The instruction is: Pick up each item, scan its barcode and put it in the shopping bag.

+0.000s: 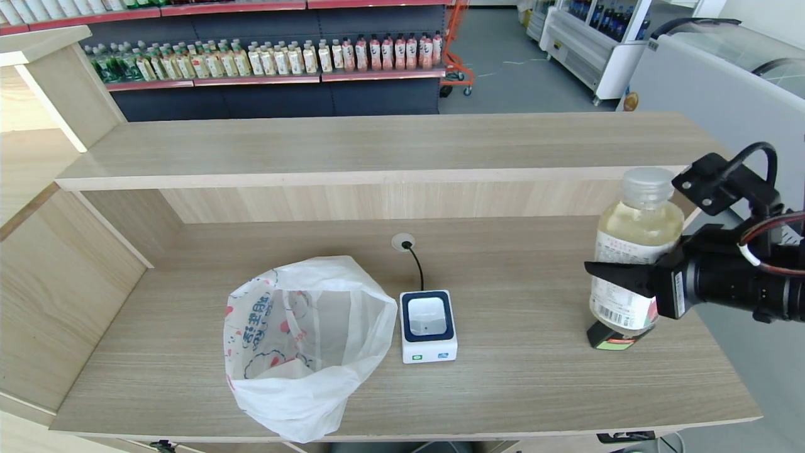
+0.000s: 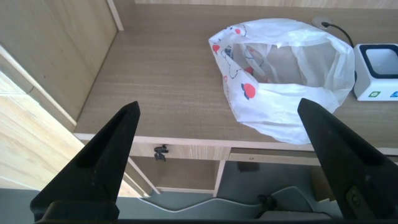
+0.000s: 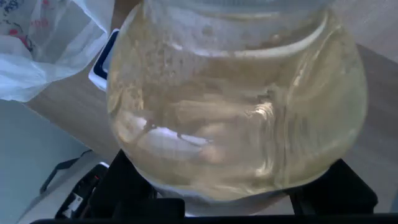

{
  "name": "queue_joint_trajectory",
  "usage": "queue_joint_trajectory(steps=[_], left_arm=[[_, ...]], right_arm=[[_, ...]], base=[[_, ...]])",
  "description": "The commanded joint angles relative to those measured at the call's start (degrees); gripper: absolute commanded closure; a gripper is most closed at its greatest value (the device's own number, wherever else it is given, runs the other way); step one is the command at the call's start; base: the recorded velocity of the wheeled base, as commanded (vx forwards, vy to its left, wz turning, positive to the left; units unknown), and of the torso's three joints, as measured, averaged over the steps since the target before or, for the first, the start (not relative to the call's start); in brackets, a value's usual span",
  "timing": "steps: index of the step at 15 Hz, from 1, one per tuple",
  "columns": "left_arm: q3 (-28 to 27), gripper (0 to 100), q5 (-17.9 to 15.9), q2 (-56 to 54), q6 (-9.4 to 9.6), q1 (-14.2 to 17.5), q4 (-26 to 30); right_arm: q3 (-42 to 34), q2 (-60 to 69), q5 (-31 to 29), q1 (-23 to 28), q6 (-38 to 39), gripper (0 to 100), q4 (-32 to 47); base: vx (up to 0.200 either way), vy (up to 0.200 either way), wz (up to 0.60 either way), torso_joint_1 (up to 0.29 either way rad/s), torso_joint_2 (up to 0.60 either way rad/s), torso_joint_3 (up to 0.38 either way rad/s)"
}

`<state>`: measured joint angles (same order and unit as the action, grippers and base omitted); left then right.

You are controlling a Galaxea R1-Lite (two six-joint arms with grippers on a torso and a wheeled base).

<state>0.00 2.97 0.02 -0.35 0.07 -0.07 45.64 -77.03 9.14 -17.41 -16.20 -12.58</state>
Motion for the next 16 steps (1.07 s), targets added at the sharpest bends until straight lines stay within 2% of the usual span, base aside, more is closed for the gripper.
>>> queue_joint_trajectory(steps=[1, 3, 5, 6, 9, 16], left_arm=[[0.00, 0, 0.01, -0.02, 0.00, 0.01, -0.01], [0.00, 0, 0.01, -0.02, -0.09, 0.01, -0.01], [0.00, 0, 0.01, -0.02, -0.09, 0.01, -0.01], [0.00, 0, 0.01, -0.02, 0.00, 0.01, -0.01], [0.00, 0, 0.01, -0.02, -0.09, 0.01, -0.01], [0.00, 0, 0.01, -0.02, 0.09, 0.01, -0.01]], right_arm=[[0.06, -4.00, -2.38, -0.61, -8.85, 100, -4.56], [-0.20, -7.25, -1.85, -0.61, -20.36, 100, -15.02], [-0.91, -9.36, 0.96, -0.70, -27.13, 100, -23.63], [-1.52, -9.80, 2.02, -0.61, -28.80, 100, -25.30], [-6.00, -10.07, 5.10, -0.61, -30.12, 100, -32.07], [-8.73, -12.97, 10.46, -0.79, -30.47, 100, -40.86]], base=[[0.000, 0.000, 0.00, 0.000, 0.00, 0.000], [0.000, 0.000, 0.00, 0.000, 0.00, 0.000], [0.000, 0.000, 0.00, 0.000, 0.00, 0.000], [0.000, 0.000, 0.00, 0.000, 0.00, 0.000], [0.000, 0.000, 0.00, 0.000, 0.00, 0.000], [0.000, 0.000, 0.00, 0.000, 0.00, 0.000]])
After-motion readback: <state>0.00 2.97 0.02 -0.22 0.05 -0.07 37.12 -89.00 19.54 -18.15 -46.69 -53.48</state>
